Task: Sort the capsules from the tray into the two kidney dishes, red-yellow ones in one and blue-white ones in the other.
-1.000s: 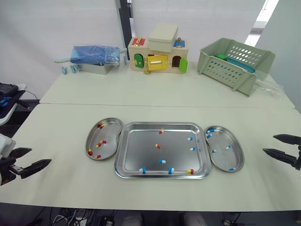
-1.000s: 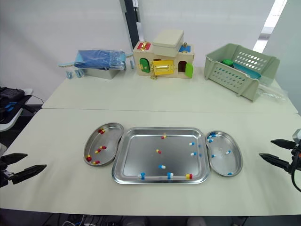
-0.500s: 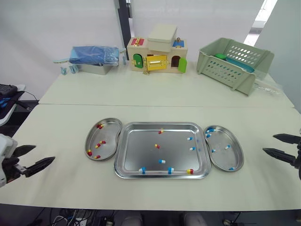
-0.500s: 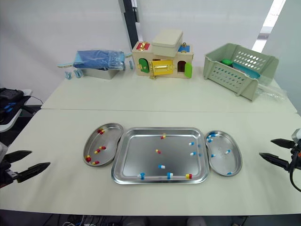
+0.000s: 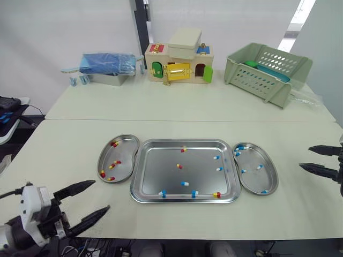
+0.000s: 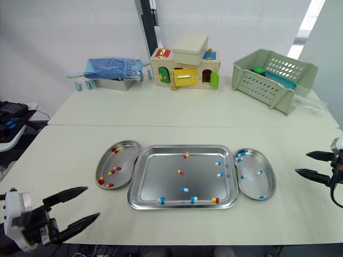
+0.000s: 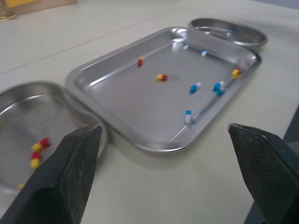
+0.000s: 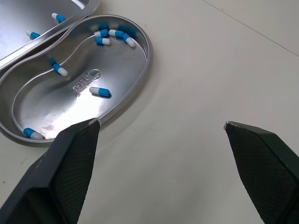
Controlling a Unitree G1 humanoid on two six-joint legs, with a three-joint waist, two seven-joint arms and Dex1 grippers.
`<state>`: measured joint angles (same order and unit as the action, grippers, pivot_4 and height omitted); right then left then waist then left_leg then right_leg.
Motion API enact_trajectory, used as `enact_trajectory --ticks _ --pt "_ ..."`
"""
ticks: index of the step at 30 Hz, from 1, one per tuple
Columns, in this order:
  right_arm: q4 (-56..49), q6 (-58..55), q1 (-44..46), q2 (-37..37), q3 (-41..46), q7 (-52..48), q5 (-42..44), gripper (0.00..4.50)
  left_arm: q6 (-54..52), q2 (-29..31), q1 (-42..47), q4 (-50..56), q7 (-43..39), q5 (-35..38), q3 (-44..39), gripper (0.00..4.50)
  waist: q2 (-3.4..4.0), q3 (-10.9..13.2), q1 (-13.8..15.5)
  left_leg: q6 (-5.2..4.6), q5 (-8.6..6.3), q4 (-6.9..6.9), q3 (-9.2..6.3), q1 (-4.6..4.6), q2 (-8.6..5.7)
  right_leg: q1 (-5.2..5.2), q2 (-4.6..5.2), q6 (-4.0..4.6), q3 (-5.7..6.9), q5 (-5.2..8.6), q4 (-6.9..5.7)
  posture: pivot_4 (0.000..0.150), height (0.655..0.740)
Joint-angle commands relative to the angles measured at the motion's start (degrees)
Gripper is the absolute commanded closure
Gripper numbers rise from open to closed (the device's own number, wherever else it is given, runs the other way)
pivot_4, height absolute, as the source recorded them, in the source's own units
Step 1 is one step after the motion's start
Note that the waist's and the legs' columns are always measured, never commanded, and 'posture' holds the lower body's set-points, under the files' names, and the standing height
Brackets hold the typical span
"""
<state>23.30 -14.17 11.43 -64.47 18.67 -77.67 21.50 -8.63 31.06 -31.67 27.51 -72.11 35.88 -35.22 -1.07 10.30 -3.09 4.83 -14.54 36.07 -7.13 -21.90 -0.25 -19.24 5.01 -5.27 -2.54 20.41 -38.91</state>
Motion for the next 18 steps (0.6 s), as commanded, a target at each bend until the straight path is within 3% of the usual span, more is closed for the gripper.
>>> enact_trajectory --ticks 1,8,15,18 --pt "-1.7 0.1 1.1 -1.8 0.7 -1.2 0.4 0.00 7.0 -3.8 -4.7 3.2 -3.4 0.2 4.3 0.04 0.01 0.0 0.0 0.00 0.00 -0.01 0.01 0.00 0.00 0.00 0.00 0.00 -0.01 0.00 0.01 0.150 0.7400" --pt "-1.0 0.9 1.2 -2.6 0.3 -2.7 -0.5 0.00 20.7 -7.8 -8.2 -1.6 -9.6 -1.2 9.9 0.04 0.04 0.0 0.3 0.00 0.00 0.01 0.02 0.01 -0.01 0.01 0.00 0.00 0.00 0.00 0.01 0.150 0.7400" --pt "-1.9 1.2 1.6 -2.7 0.1 -3.3 -0.5 0.00 24.2 -10.0 -8.7 -2.6 -4.8 -1.7 12.9 0.04 0.04 0.0 0.2 -0.02 -0.01 0.00 0.03 0.01 -0.01 0.01 0.00 0.00 -0.01 0.00 0.04 0.150 0.7400" --pt "-9.0 -5.3 3.2 -4.2 0.6 -5.3 3.9 0.00 24.7 -9.9 -9.5 -3.0 -3.2 -1.7 13.1 0.04 0.18 0.0 0.0 -0.02 -0.01 0.00 0.02 0.01 0.00 0.01 -0.01 -0.01 0.00 0.00 0.04 0.150 0.7400"
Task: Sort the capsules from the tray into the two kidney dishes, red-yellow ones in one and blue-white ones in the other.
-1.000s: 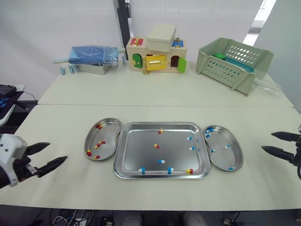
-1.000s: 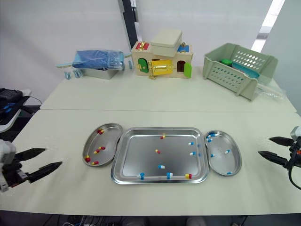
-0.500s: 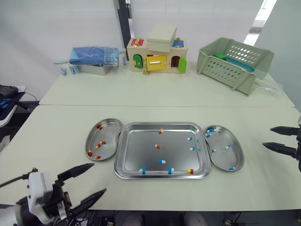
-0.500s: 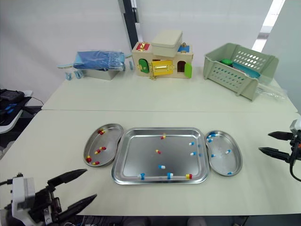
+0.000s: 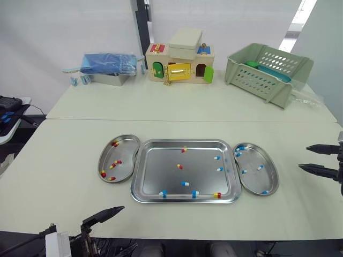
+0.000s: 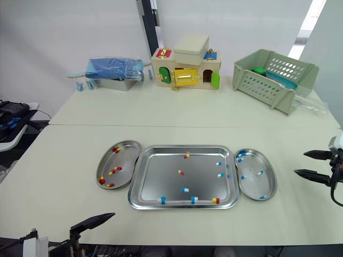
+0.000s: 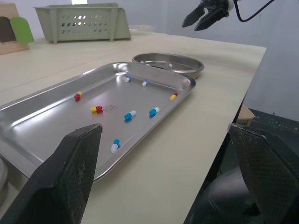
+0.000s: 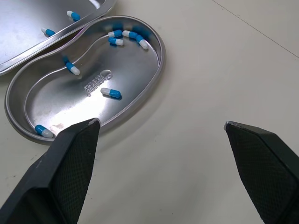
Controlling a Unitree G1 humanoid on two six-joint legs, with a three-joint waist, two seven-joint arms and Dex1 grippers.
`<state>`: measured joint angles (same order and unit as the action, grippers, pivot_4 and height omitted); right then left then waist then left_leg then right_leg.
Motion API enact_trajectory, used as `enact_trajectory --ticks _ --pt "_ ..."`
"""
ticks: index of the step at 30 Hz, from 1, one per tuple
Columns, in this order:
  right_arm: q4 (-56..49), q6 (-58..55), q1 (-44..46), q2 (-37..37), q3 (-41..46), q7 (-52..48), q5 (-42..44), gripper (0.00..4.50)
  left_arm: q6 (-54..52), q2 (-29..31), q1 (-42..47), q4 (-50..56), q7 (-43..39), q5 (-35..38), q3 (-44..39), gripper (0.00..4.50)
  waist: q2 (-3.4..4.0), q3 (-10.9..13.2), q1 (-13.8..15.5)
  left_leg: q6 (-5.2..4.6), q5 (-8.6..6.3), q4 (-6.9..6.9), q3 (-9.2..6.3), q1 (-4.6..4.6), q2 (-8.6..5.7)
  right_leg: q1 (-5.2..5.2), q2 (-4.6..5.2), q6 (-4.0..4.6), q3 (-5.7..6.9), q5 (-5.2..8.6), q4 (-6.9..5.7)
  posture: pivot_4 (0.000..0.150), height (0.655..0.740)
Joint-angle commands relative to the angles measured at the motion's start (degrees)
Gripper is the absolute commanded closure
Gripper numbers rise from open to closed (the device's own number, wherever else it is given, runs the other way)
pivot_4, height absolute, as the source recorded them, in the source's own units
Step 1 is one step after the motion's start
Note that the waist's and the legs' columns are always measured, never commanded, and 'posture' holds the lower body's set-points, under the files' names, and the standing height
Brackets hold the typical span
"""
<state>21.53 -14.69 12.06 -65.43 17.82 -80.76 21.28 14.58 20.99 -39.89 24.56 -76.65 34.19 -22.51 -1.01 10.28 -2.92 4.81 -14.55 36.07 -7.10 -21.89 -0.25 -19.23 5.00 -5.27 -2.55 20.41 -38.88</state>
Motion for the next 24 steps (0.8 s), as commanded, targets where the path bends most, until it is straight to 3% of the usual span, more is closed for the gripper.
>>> enact_trajectory --ticks 1,5,10,16,24 --pt "-11.6 -8.3 4.0 -4.0 1.0 -3.0 6.5 0.00 1.6 0.2 -1.4 -0.2 1.7 -0.1 0.4 0.04 0.36 0.1 -0.4 0.00 0.00 0.00 0.00 0.00 0.01 -0.01 -0.01 0.00 -0.01 0.00 -0.01 0.150 0.7400" --pt "-27.2 -18.7 11.4 -2.5 -4.4 -1.0 13.5 0.00 1.7 0.3 -1.2 0.0 4.1 0.0 0.5 0.04 0.64 0.0 -0.5 0.00 0.00 -0.02 0.04 0.03 0.03 -0.03 -0.03 -0.02 -0.06 -0.01 -0.02 0.150 0.7400" --pt "-37.3 -24.3 25.0 8.7 -18.3 4.2 14.0 0.00 2.4 0.0 -2.0 0.6 6.4 -0.6 1.9 0.04 0.00 0.1 -0.2 0.01 -0.01 0.00 -0.13 -0.08 0.06 -0.03 -0.09 -0.02 0.07 -0.01 0.03 0.150 0.7400" --pt "-35.8 -26.9 38.9 23.1 -35.2 5.2 8.4 0.00 4.2 -0.9 -3.0 1.1 9.4 -1.7 3.5 0.04 0.06 0.2 0.0 0.01 -0.01 -0.03 -0.28 -0.19 0.00 -0.15 -0.02 -0.03 0.18 -0.02 0.06 0.150 0.7400" --pt "-27.4 -20.3 44.3 35.4 -49.5 6.4 -4.2 0.00 7.6 -1.9 -5.2 1.1 12.5 -3.1 5.1 0.04 0.03 0.1 0.0 0.01 0.00 -0.01 -0.31 -0.22 -0.03 -0.26 -0.01 -0.03 0.18 -0.02 -0.01 0.150 0.7400"
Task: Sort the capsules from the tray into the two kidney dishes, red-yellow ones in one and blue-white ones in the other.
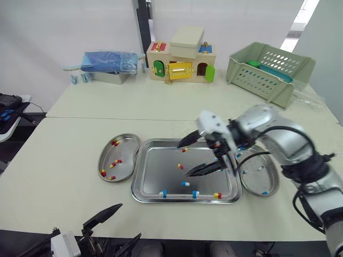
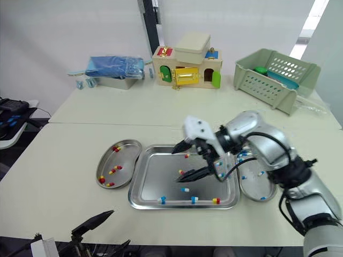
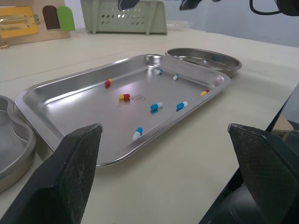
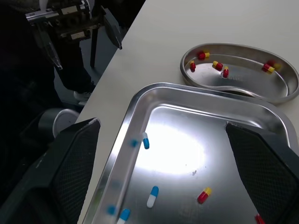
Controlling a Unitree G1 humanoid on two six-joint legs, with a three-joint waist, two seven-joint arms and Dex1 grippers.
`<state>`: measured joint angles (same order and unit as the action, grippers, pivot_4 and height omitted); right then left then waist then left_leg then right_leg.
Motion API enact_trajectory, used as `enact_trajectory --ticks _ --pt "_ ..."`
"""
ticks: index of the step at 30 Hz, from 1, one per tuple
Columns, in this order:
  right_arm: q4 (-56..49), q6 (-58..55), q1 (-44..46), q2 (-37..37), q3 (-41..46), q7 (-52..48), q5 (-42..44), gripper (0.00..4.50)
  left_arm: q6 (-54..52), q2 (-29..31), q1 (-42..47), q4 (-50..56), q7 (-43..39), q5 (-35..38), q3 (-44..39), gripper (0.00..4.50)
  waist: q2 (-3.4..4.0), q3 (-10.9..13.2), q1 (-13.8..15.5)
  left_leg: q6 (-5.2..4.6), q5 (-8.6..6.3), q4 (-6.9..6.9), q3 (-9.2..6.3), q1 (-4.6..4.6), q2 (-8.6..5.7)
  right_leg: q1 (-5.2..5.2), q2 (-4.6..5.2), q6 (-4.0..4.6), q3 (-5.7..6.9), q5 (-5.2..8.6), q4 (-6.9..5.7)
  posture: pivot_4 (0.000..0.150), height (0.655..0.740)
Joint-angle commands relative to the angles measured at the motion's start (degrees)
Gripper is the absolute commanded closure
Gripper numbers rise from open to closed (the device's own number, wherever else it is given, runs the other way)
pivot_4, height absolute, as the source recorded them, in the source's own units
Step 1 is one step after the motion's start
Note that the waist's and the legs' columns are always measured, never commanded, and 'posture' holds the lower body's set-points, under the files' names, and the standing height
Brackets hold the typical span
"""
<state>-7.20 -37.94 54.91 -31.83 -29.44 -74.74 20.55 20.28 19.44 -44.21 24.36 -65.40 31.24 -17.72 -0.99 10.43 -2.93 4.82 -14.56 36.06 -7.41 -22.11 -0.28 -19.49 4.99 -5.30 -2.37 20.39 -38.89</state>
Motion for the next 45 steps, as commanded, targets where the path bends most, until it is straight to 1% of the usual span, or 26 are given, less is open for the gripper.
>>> enact_trajectory --ticks 1,3,8,9,10,14,31,45 --pt "2.3 4.0 1.5 2.8 -3.4 0.3 -5.0 0.00 2.1 -0.4 -0.8 1.2 1.7 -0.3 0.4 0.04 0.00 0.0 0.0 0.00 0.00 0.00 0.00 0.00 0.00 -0.02 0.00 0.00 -0.01 0.00 0.00 0.150 0.7400" --pt "4.9 6.7 1.6 5.2 -6.5 0.8 -8.7 0.00 2.7 -0.5 -1.1 1.2 2.4 -0.6 0.7 0.04 0.00 0.0 -0.1 0.00 0.00 -0.01 0.00 -0.01 0.00 -0.05 -0.01 0.00 -0.01 0.00 -0.01 0.150 0.7400" --pt "12.0 11.8 2.0 10.7 -10.1 1.4 -14.2 0.00 3.5 -0.7 -2.1 1.5 4.3 -0.9 1.6 0.04 0.01 0.0 -0.4 0.00 0.00 -0.01 0.00 0.00 0.01 -0.11 -0.03 0.00 -0.03 0.00 -0.08 0.150 0.7400" --pt "12.9 12.4 2.0 11.5 -10.2 1.4 -15.0 0.38 3.7 -0.6 -2.2 1.5 4.4 -1.0 1.7 0.00 0.01 0.0 -0.5 0.00 0.00 -0.02 0.00 0.01 0.02 -0.12 -0.04 0.00 -0.04 0.00 -0.08 0.150 0.7400" --pt "13.4 12.9 2.1 11.9 -10.2 1.2 -15.5 0.60 3.9 -0.6 -2.3 1.4 4.7 -1.0 1.8 0.00 0.01 0.0 -0.5 0.00 0.00 -0.02 -0.01 0.01 0.03 -0.12 -0.05 0.01 -0.04 0.00 -0.08 0.150 0.7400" --pt "14.2 13.6 1.7 13.5 -10.8 0.2 -17.4 1.97 5.0 -0.5 -3.1 1.1 5.2 -1.1 2.4 0.00 0.01 0.0 -0.3 0.00 0.00 -0.02 -0.02 0.00 0.02 -0.14 -0.05 0.01 -0.04 0.00 -0.08 0.150 0.7400" --pt "18.1 18.8 0.0 17.2 -14.6 -0.8 -24.8 1.97 5.2 0.4 -4.2 1.3 7.4 -1.2 2.8 0.00 0.01 0.0 -0.4 0.00 0.00 -0.03 -0.04 0.00 0.02 -0.17 -0.06 0.01 -0.03 0.00 -0.08 0.150 0.7400" --pt "20.8 22.0 -2.4 19.4 -16.0 -0.2 -29.0 1.97 4.7 1.1 -4.0 1.7 9.1 -1.5 3.3 0.00 0.02 0.0 -0.4 0.00 0.00 -0.04 -0.04 0.00 0.02 -0.19 -0.07 0.01 -0.04 0.00 -0.08 0.150 0.7400"
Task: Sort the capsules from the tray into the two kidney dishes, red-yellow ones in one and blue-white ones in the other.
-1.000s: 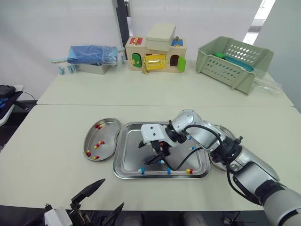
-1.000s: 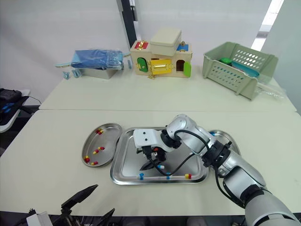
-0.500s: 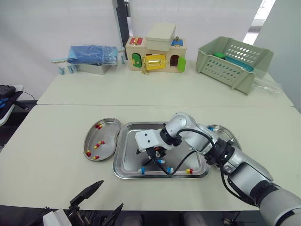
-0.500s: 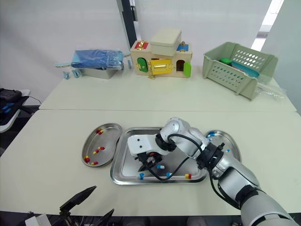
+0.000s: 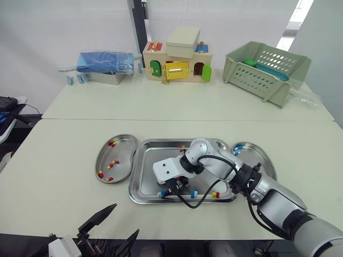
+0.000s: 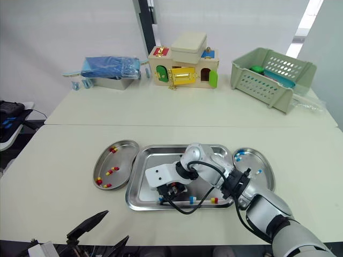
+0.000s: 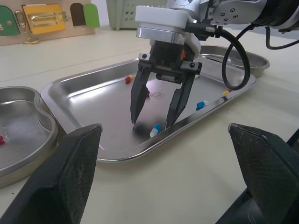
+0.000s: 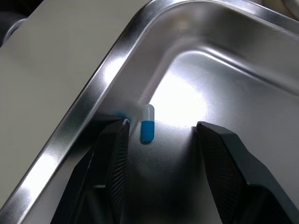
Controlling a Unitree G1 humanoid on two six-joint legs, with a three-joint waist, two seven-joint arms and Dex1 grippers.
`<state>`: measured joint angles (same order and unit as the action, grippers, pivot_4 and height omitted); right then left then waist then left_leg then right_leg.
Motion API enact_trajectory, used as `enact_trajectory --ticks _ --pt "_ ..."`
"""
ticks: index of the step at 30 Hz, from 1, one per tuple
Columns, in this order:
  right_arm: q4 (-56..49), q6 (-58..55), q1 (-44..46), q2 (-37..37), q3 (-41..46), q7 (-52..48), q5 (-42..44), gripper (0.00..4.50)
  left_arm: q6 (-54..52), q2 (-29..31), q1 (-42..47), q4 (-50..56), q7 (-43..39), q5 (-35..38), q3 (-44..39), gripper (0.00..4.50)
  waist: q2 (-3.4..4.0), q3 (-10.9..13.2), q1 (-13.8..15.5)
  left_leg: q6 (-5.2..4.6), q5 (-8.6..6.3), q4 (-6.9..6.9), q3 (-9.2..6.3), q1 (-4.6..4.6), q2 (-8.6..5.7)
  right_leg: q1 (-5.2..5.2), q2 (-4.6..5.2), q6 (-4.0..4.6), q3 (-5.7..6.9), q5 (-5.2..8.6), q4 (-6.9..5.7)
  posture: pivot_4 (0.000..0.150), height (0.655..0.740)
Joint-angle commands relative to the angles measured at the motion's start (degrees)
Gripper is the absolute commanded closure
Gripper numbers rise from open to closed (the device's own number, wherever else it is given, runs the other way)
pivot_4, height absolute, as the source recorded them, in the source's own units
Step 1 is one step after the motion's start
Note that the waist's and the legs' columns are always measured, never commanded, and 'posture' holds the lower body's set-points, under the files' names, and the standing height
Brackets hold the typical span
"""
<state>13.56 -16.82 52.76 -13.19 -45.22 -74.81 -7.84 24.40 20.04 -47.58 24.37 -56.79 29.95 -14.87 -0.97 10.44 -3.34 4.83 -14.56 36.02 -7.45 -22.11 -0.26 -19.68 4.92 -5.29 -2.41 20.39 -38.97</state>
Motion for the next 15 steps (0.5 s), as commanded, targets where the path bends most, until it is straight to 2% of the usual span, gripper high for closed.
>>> enact_trajectory --ticks 1,6,7,10,15 --pt "0.1 1.0 -0.3 1.0 -0.2 -0.1 -0.8 1.97 0.6 0.5 -0.6 1.7 0.6 -0.3 0.5 0.00 0.00 0.0 0.0 0.00 0.00 0.00 0.00 0.00 0.00 -0.01 0.00 0.00 0.00 0.00 0.00 0.150 0.7400" --pt "0.8 1.1 -0.5 1.7 -0.2 -0.1 -1.4 1.97 0.7 0.6 -0.7 1.8 1.0 -0.4 0.5 0.00 0.00 0.0 0.0 0.00 0.00 -0.01 0.00 0.01 0.00 0.00 0.00 0.00 0.00 0.00 0.00 0.150 0.7400" --pt "1.0 1.3 -0.6 1.7 -0.3 -0.1 -1.6 2.32 0.7 0.6 -0.7 1.8 1.1 -0.4 0.5 0.00 0.00 0.0 0.0 0.00 0.00 -0.01 0.00 0.01 0.00 0.00 0.00 0.00 0.00 0.00 0.00 0.150 0.7400" --pt "1.5 1.6 -0.7 1.5 -0.3 -0.3 -2.0 2.80 0.7 0.7 -0.9 1.9 1.4 -0.5 0.6 0.00 0.00 0.0 0.0 0.00 0.00 -0.01 0.00 0.02 0.00 -0.03 0.00 0.00 0.00 0.00 0.00 0.150 0.7400" --pt "1.9 2.0 -1.0 1.5 -0.1 -0.7 -2.5 3.91 0.8 0.7 -1.1 2.0 1.5 -0.6 0.6 0.00 0.00 0.0 0.0 0.00 0.00 -0.01 -0.01 0.02 0.00 -0.07 0.00 0.00 0.00 0.00 0.00 0.150 0.7400"
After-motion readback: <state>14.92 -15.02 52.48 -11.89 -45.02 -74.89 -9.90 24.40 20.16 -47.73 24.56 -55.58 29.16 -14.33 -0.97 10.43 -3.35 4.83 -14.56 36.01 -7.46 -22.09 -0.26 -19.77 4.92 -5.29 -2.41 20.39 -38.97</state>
